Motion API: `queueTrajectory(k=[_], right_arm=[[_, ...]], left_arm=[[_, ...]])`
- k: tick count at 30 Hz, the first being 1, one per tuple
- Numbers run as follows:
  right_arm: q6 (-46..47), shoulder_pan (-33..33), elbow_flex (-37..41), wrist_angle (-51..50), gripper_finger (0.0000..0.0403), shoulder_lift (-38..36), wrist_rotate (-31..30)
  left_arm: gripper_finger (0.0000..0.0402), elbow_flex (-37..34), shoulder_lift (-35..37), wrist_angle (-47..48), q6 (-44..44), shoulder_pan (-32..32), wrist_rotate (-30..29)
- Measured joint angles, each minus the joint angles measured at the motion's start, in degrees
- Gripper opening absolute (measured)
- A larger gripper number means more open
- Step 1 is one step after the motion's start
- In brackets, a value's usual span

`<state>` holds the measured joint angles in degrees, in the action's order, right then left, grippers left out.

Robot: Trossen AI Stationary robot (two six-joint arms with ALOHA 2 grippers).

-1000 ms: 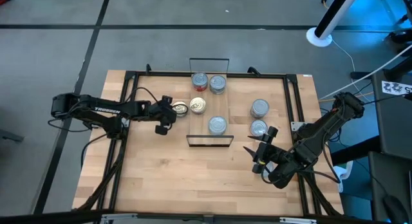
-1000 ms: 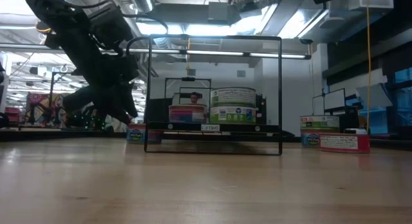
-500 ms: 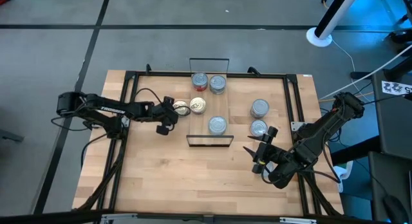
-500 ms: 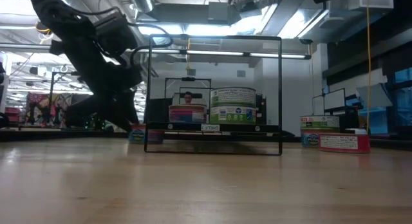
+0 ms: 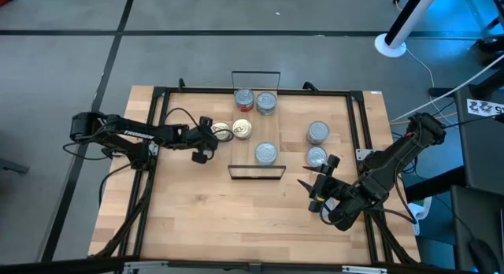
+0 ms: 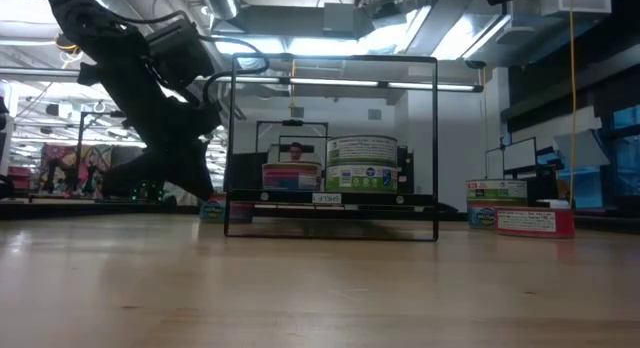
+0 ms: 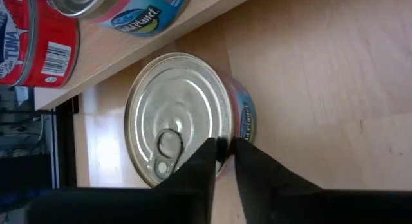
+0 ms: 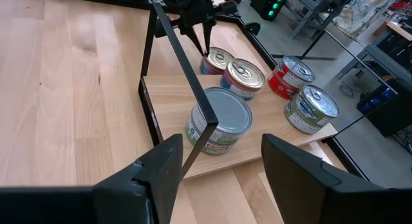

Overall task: Stack canned seafood by type on shelf
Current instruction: Stack the blue and pink tuna can on top of the other blue and pink tuna can on the shelf

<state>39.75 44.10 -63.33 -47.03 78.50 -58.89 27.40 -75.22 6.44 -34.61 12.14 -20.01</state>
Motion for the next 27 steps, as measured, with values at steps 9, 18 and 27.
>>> queueTrajectory(k=[9,18,27], right_arm=[[0.0,0.0,0.0,0.0,0.0214,0.0,0.0],[0.0,0.0,0.0,0.0,0.0214,0.0,0.0],[0.0,0.0,0.0,0.0,0.0214,0.0,0.0]], left_arm=[[0.0006,0.1,0.0,-0.2,1.2,-0.1,0.0],[0.0002,0.7,0.2,0.9,12.6,-0.2,0.1],[0.0001,6.5,0.1,8.1,23.4,-0.2,0.9]])
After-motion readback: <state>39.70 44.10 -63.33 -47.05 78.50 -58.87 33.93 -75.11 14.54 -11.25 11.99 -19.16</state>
